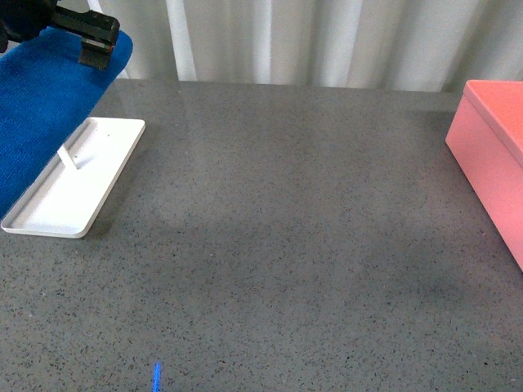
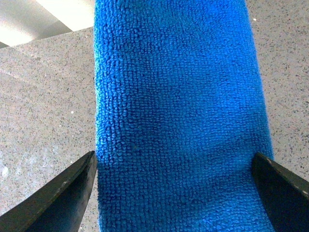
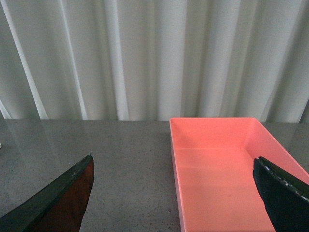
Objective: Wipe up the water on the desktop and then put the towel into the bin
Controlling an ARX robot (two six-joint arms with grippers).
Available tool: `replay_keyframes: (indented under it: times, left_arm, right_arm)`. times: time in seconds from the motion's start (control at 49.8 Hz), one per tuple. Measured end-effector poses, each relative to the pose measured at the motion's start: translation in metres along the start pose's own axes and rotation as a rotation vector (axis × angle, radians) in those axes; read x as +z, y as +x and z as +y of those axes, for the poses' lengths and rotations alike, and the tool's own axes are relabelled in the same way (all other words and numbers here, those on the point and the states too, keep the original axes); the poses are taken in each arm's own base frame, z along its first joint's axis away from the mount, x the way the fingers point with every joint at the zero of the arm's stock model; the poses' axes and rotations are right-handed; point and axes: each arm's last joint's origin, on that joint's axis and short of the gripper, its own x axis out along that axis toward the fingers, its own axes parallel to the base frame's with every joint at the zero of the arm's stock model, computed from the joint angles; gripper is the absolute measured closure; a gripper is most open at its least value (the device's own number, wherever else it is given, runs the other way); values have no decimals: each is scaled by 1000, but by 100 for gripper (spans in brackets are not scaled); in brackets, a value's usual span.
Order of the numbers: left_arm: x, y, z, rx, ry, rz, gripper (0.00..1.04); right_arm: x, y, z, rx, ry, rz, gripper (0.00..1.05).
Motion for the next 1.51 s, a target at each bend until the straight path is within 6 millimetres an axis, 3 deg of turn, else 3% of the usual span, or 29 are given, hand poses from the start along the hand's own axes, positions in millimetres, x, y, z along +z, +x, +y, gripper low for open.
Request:
replay_keyframes:
  times: [0.08, 0.342, 0.522, 0.924, 1.025, 1.226, 1.286, 1.406, 1.507]
  left_arm:
    - [-3, 1, -1, 1, 4, 3, 19]
    - [-6, 2, 0, 14, 8, 14, 76]
    - [-4, 0, 3, 12, 10, 6, 99]
    - [11, -26, 24, -1, -86, -43, 100]
    - [23, -40, 30, -5, -102, -88, 100]
    - [52, -89, 38, -31, -125, -211, 100]
    - [65, -114, 36, -61, -136, -273, 100]
    - [81, -156, 19, -135, -151, -363, 100]
    - [88, -190, -9, -242, -172, -421, 100]
  right_arm:
    - [0, 0, 0, 0, 0, 0, 7]
    - [0, 0, 0, 0, 0, 0, 7]
    - [0, 0, 0, 0, 0, 0, 7]
    - [0, 0, 0, 0, 0, 0, 7]
    - [0, 0, 0, 0, 0, 0, 7]
    - [0, 0, 0, 0, 0, 0, 7]
    - [0, 0, 0, 0, 0, 0, 7]
    - [0, 0, 0, 0, 0, 0, 7]
    - [0, 0, 0, 0, 0, 0, 7]
